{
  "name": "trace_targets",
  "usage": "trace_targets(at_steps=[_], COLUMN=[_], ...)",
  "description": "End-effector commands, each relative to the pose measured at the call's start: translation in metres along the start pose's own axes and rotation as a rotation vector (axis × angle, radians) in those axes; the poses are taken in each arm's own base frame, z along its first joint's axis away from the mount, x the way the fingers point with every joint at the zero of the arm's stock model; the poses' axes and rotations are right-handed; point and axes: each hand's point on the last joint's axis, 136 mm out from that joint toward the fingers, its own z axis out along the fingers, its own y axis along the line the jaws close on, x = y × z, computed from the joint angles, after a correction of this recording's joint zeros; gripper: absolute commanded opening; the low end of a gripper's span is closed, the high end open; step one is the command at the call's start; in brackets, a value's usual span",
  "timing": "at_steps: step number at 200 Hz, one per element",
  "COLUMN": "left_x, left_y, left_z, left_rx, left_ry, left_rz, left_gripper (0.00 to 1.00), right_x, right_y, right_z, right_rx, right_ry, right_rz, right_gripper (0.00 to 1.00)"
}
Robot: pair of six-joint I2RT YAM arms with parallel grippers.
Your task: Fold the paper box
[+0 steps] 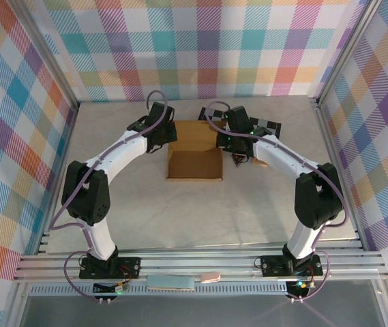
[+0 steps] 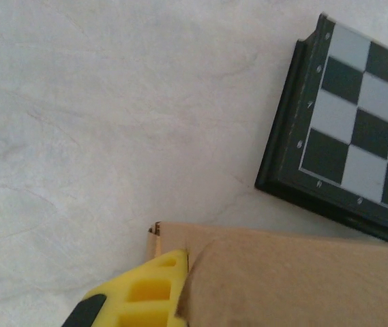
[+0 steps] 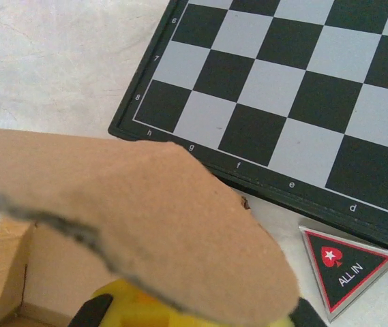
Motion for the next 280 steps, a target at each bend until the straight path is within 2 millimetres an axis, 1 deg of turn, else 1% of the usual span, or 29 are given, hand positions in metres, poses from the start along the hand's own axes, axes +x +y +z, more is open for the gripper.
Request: trace_targets(at_steps=[1, 23, 73, 85, 87, 90, 118, 170, 215, 239, 258, 280], left_x=[-0.001, 0.011, 0.024, 0.032, 0.027, 0.027, 0.039, 0.065, 0.091, 0.104, 0.112, 0.117], left_y=[-0.015, -0.011, -0.01, -0.007, -0.009, -0.01, -0.01, -0.01, 0.001, 0.004, 0.004, 0.001], left_z=[-0.019, -0.022, -0.03, -0.032, -0.032, -0.033, -0.041, -0.05, -0.055, -0.057, -0.061, -0.065], left_rx=[0.101, 0.114, 0.157, 0.158, 0.17, 0.176, 0.2, 0.202, 0.189, 0.201, 0.216, 0.233], left_ry=[-0.029, -0.015, -0.016, -0.006, -0.026, -0.034, -0.055, -0.067, -0.1, -0.128, -0.146, -0.175], left_rz=[-0.02, -0.03, -0.04, -0.045, -0.05, -0.05, -0.055, -0.031, -0.03, -0.034, -0.04, -0.029], left_gripper=[0.0, 0.0, 0.0, 0.0, 0.0, 0.0, 0.0, 0.0, 0.0, 0.0, 0.0, 0.0], right_x=[0.002, 0.011, 0.032, 0.038, 0.038, 0.04, 0.051, 0.07, 0.092, 0.098, 0.097, 0.1], right_y=[0.013, 0.014, 0.018, 0.017, 0.017, 0.018, 0.019, 0.014, 0.008, 0.005, 0.004, 0.005], right_z=[-0.004, -0.006, -0.01, -0.011, -0.012, -0.012, -0.016, -0.023, -0.028, -0.029, -0.032, -0.034], right_rx=[-0.025, -0.016, -0.029, -0.045, -0.048, -0.052, -0.094, -0.086, -0.057, -0.044, -0.039, -0.04], right_ry=[-0.027, -0.028, -0.056, -0.066, -0.068, -0.07, -0.081, -0.082, -0.084, -0.095, -0.113, -0.123], right_rz=[0.02, 0.025, -0.005, -0.009, -0.011, -0.014, -0.024, -0.05, -0.108, -0.138, -0.149, -0.166], right_gripper=[0.0, 0.0, 0.0, 0.0, 0.0, 0.0, 0.0, 0.0, 0.0, 0.0, 0.0, 0.01])
